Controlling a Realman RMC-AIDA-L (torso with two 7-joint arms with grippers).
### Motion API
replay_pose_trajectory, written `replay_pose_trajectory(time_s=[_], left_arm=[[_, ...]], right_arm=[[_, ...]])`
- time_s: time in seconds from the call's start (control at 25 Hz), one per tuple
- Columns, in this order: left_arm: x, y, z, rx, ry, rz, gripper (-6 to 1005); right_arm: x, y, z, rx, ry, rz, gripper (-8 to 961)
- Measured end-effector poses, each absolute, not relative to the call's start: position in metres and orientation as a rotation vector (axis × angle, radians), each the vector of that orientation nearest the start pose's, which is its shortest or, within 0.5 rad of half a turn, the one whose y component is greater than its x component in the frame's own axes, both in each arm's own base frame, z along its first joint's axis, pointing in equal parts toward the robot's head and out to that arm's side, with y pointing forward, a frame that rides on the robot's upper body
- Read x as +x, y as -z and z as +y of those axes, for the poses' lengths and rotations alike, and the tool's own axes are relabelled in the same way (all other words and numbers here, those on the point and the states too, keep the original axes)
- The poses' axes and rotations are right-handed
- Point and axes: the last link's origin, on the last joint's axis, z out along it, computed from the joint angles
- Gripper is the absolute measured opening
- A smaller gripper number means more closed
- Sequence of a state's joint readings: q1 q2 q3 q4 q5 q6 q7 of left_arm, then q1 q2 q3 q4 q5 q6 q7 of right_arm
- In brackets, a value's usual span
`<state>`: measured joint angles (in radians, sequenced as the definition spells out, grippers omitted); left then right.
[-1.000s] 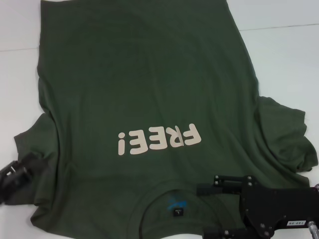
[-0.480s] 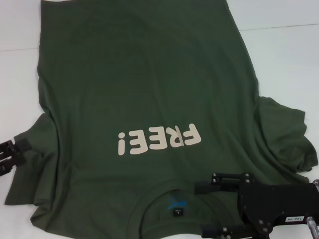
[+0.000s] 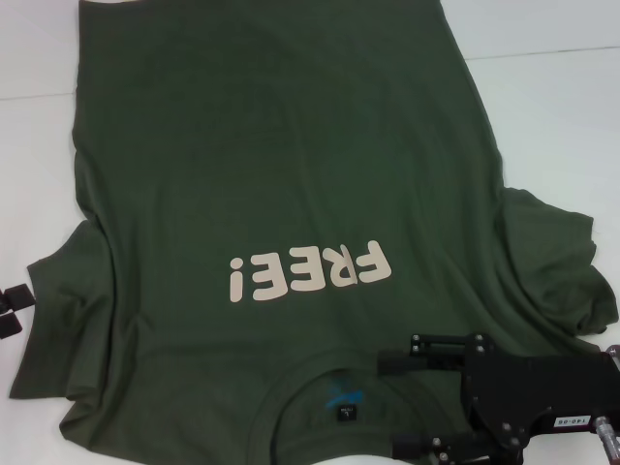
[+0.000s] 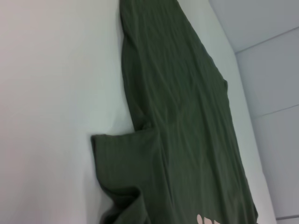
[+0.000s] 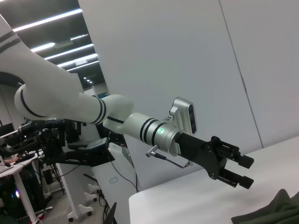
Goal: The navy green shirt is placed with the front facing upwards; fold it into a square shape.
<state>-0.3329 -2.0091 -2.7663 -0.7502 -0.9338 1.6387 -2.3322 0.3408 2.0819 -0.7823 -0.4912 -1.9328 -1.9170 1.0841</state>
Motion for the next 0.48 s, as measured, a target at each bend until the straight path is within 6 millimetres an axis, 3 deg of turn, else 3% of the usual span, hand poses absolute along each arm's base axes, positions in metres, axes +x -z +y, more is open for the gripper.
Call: replay_pose_trajectory(time_s=[0.48], left_arm=[[-0.361,-0.058,0.294,2.314,-0.78,2.46,628]], right_arm=[[0.278,0.022,0.219,-2.915,-1.115,0.538,817]])
